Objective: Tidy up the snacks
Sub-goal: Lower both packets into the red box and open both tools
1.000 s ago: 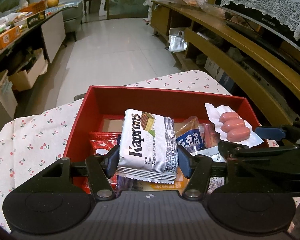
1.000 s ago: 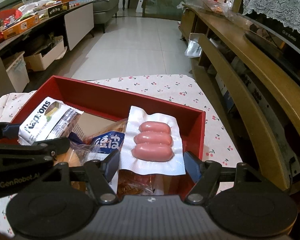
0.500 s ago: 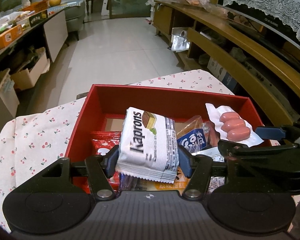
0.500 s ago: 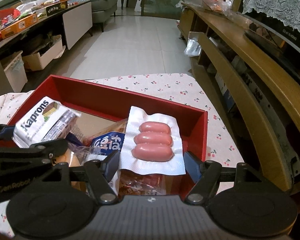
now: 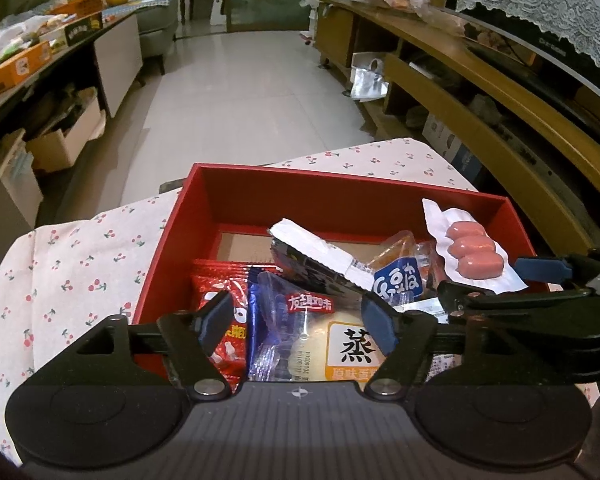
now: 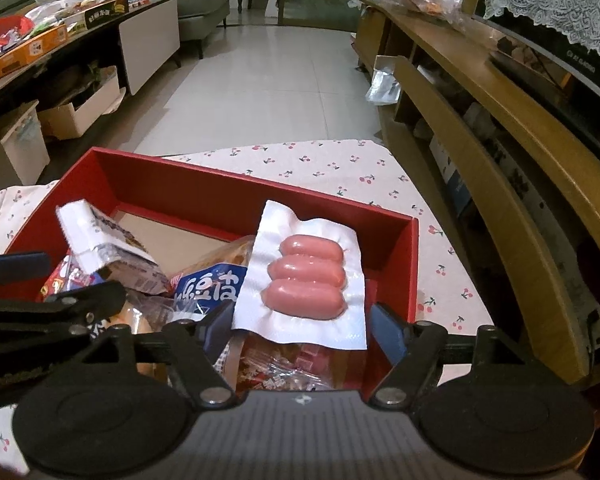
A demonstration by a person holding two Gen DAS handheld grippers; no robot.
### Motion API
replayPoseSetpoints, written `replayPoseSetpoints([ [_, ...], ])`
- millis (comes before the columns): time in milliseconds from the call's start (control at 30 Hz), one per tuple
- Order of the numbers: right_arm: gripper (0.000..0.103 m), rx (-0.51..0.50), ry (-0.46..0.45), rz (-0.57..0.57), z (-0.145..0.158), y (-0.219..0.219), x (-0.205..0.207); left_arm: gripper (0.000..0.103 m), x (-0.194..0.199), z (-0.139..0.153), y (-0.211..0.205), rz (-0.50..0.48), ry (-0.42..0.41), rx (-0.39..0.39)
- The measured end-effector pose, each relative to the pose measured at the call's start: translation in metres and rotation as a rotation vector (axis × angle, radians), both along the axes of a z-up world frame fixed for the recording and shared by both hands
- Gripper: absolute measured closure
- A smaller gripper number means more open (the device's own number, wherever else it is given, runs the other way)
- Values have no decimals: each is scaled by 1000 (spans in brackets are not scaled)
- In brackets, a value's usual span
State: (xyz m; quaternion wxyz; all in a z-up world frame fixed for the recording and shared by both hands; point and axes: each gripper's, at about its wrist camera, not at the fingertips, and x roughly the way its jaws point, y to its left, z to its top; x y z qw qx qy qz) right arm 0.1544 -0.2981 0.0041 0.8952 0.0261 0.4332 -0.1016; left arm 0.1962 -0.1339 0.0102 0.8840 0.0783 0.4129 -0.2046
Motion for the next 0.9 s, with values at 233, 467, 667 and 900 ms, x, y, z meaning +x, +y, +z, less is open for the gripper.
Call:
replayPoseSetpoints([
  [233,22,8,-24,-17,10,-2,-6,16,-5,8,2,5,-21,3],
  [467,17,30,-67,-15,27,0,-24,12,-20,22,11,17,-59,-18],
  [667,16,56,-95,-25,41,2,-47,2,-43,36,18,40,-120,-16],
  [900,16,95,-111,-36,49,6,-75,0,-67,47,26,46,-154,-40],
])
